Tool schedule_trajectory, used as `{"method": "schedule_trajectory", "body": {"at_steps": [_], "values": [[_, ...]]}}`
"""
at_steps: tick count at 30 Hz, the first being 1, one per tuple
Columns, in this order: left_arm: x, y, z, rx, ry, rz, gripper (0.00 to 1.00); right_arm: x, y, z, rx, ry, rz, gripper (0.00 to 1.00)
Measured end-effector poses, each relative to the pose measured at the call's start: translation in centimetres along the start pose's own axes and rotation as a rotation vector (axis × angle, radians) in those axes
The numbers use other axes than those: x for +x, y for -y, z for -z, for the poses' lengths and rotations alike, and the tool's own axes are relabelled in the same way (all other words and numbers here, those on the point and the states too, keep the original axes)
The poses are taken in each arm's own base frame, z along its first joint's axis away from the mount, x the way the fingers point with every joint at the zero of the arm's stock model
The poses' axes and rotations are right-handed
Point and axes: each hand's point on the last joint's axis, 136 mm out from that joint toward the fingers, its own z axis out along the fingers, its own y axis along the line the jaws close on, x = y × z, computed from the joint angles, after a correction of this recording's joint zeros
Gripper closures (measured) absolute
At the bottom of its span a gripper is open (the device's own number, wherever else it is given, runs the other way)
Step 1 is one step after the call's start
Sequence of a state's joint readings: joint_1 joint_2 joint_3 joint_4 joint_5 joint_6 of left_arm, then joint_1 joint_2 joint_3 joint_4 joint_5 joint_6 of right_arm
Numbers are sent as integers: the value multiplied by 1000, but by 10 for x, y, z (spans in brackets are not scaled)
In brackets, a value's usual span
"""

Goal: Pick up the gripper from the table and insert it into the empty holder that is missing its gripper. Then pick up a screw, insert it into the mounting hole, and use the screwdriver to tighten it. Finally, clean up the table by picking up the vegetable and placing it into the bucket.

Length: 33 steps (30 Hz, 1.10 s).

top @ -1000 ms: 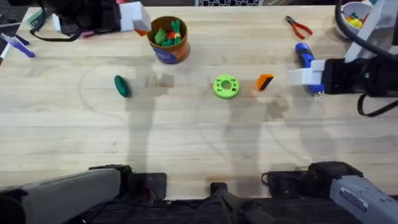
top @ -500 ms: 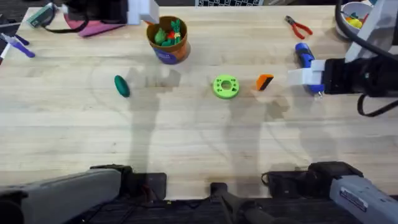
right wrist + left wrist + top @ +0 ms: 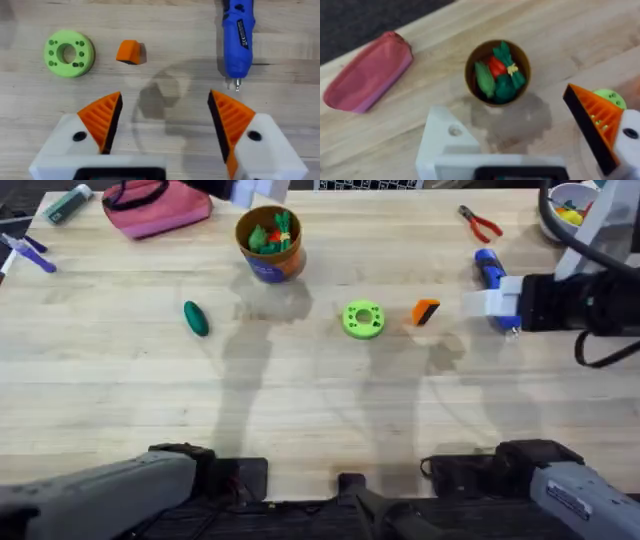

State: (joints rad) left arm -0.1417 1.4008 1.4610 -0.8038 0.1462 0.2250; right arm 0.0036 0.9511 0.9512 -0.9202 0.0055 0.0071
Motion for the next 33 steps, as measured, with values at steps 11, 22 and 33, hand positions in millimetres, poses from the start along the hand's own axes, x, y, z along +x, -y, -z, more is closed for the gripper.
{"method": "schedule_trajectory", "body": {"at_steps": [11, 22, 33], "values": [[15, 0, 25, -69, 228, -36, 15, 0, 0, 0, 0, 0, 0, 8], [90, 12, 58, -41, 390, -19, 15, 0, 0, 0, 0, 0, 0, 7], [123, 49, 60, 54, 590, -118, 14, 0, 0, 0, 0, 0, 0, 7]]}}
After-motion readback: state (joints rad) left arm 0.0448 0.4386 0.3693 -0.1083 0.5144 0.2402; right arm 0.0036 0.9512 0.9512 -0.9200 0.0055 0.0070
